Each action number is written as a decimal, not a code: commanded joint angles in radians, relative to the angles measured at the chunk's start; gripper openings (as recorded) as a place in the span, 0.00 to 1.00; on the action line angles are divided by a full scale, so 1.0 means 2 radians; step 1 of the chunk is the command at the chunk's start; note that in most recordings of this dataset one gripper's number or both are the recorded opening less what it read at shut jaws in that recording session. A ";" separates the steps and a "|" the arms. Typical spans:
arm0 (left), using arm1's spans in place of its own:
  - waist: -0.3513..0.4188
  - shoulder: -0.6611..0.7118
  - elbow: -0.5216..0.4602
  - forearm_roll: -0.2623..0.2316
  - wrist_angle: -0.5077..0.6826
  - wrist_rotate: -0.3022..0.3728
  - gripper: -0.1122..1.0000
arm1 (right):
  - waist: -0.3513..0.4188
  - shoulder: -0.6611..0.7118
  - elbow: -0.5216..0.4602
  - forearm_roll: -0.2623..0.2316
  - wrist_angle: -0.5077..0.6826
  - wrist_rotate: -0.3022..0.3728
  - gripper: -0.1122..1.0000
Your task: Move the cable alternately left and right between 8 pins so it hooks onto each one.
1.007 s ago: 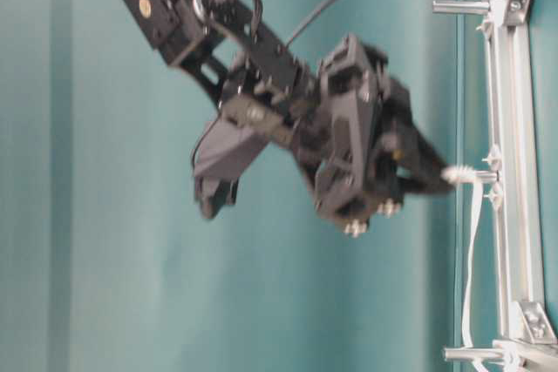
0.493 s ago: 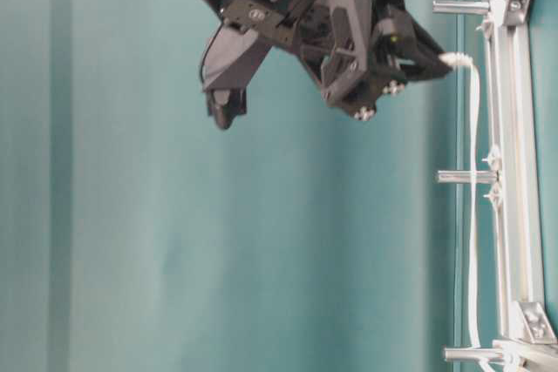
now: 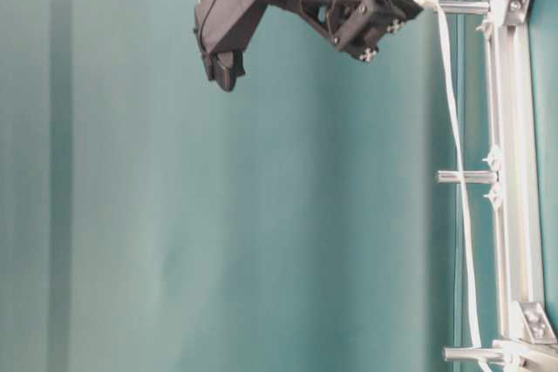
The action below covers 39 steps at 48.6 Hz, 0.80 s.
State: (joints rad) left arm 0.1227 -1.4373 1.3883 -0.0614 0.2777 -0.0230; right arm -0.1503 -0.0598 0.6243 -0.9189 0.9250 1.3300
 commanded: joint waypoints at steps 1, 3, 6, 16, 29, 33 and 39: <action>0.000 0.005 -0.009 0.001 -0.005 -0.003 0.77 | -0.003 -0.016 0.006 -0.031 0.012 0.001 0.25; -0.001 0.005 -0.009 0.001 -0.005 -0.003 0.77 | -0.002 -0.017 0.010 -0.044 0.021 0.001 0.25; -0.001 0.005 -0.009 0.000 -0.005 -0.003 0.77 | -0.002 -0.018 0.017 -0.065 0.033 0.001 0.25; -0.001 0.005 -0.009 0.001 -0.005 -0.003 0.77 | -0.018 -0.018 0.033 -0.128 0.030 0.001 0.25; 0.000 0.005 -0.009 0.000 -0.005 -0.003 0.77 | -0.041 -0.017 0.057 -0.183 -0.013 0.015 0.25; 0.000 0.005 -0.009 0.000 -0.005 -0.003 0.77 | -0.044 -0.015 0.066 -0.192 -0.026 0.026 0.25; -0.001 0.005 -0.009 0.001 -0.005 -0.003 0.77 | -0.050 -0.010 0.077 -0.195 -0.044 0.041 0.25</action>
State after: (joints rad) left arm 0.1243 -1.4373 1.3898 -0.0629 0.2777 -0.0230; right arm -0.2408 -0.0706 0.7777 -1.2977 0.8514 1.4021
